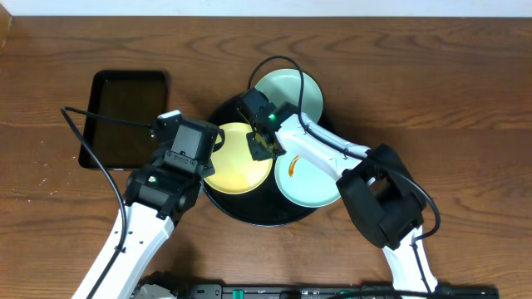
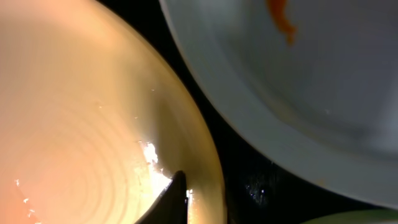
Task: Clean dirty plates on tray and stack at the side
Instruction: 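Tilt the cream plate up by its rim with the right gripper, then lift the cream plate off the black tray with the right gripper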
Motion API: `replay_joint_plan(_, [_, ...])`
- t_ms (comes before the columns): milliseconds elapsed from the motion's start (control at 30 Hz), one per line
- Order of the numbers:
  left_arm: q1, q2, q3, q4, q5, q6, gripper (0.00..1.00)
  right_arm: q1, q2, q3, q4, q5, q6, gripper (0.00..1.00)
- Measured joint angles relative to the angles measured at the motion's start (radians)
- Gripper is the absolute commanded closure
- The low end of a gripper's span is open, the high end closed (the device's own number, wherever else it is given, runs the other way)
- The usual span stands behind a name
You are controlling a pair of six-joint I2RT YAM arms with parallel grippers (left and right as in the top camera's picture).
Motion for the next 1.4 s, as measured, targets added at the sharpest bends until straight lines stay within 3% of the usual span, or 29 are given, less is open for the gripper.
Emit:
replay_joint_plan(833, [0.0,0.0,0.0,0.0,0.013,0.0,0.92,0.002,0.01,0.187,-0.115,0.061,-0.094,0.99])
replay_joint_plan(1400, [0.0,0.035,0.0,0.053,0.066,-0.004,0.92,0.002,-0.216,0.188,-0.14,0.313,-0.198,0.99])
